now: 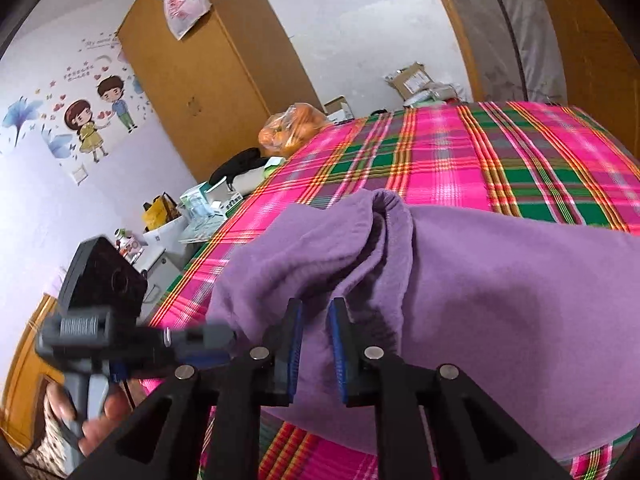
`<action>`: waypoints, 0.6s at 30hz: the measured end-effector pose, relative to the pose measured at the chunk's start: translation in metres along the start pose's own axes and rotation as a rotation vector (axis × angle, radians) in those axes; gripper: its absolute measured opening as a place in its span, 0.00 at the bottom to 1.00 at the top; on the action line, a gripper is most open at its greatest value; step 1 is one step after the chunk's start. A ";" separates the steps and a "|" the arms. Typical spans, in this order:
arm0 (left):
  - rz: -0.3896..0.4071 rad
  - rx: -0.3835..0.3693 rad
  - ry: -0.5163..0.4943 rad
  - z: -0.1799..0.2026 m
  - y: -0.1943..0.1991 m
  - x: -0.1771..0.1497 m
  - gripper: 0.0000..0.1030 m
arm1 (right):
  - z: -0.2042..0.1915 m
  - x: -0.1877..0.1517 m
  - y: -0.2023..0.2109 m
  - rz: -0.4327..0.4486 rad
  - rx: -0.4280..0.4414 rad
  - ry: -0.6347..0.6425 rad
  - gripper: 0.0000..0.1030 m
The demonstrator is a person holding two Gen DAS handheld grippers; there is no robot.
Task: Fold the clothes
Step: 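Carry the waistband over the garment with both grippers, folding it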
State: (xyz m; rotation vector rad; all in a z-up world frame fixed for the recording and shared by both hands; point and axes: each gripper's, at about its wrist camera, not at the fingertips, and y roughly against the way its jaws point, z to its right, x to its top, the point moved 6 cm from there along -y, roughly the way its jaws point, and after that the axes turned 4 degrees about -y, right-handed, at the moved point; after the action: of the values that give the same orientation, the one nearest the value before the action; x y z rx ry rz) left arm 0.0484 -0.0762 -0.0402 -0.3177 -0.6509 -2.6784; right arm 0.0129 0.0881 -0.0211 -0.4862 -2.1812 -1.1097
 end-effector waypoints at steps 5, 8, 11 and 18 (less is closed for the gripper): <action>-0.075 -0.015 0.008 -0.003 -0.019 -0.007 0.33 | 0.015 0.003 0.000 -0.010 0.017 -0.076 0.18; -0.055 -0.025 0.007 -0.002 -0.012 -0.007 0.33 | 0.019 0.003 -0.002 -0.029 0.050 -0.113 0.19; -0.016 -0.015 0.010 -0.003 0.002 -0.005 0.33 | 0.018 0.002 -0.003 -0.042 0.089 -0.124 0.32; 0.047 -0.011 0.049 -0.011 0.020 0.002 0.33 | 0.000 -0.008 -0.014 -0.099 0.088 -0.037 0.33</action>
State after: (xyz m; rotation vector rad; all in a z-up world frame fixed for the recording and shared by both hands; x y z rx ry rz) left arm 0.0529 -0.0982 -0.0409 -0.2662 -0.6066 -2.6376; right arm 0.0107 0.0799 -0.0341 -0.3656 -2.2969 -1.0592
